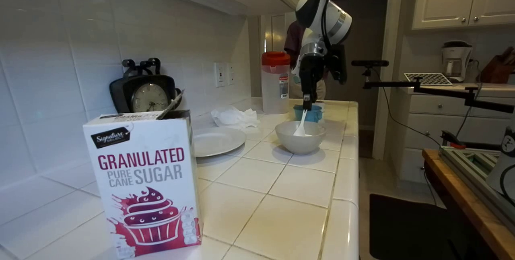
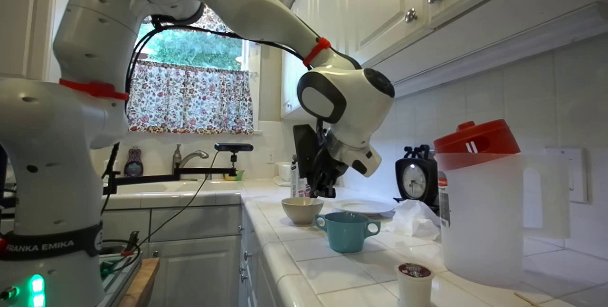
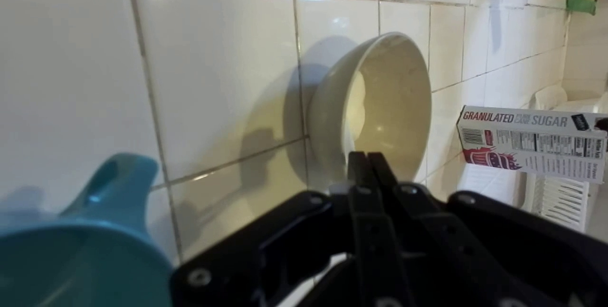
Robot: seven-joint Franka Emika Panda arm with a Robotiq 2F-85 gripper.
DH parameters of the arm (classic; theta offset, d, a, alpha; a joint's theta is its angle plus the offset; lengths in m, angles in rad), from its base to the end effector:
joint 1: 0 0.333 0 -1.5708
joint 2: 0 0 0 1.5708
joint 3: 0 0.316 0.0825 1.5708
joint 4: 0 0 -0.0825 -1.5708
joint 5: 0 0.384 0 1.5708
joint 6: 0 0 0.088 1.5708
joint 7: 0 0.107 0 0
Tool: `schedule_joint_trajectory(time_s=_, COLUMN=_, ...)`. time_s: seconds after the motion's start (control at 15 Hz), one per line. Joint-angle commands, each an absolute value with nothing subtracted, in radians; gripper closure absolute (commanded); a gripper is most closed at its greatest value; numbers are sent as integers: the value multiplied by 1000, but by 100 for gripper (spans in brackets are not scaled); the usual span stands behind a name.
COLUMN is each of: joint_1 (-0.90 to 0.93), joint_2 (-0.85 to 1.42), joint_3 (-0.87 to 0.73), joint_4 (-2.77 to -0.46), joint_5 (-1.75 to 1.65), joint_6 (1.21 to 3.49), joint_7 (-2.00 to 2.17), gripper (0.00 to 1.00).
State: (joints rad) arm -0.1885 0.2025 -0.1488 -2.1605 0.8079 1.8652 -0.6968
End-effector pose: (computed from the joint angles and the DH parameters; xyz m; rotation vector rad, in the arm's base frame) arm 0.5053 -0.1180 0.2906 -2.3342 0.1047 0.0868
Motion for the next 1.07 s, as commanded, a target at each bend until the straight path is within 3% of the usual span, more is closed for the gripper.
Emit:
schedule_joint_trajectory(time_s=0.0, joint_1=-193, joint_2=157, joint_3=-151, joint_4=-2190, joint_5=777, joint_6=1871, joint_7=-674, gripper=99)
schedule_joint_trajectory(time_s=1.0, joint_1=-185, joint_2=153, joint_3=-138, joint_4=-2169, joint_5=748, joint_6=1865, joint_7=-672, gripper=99)
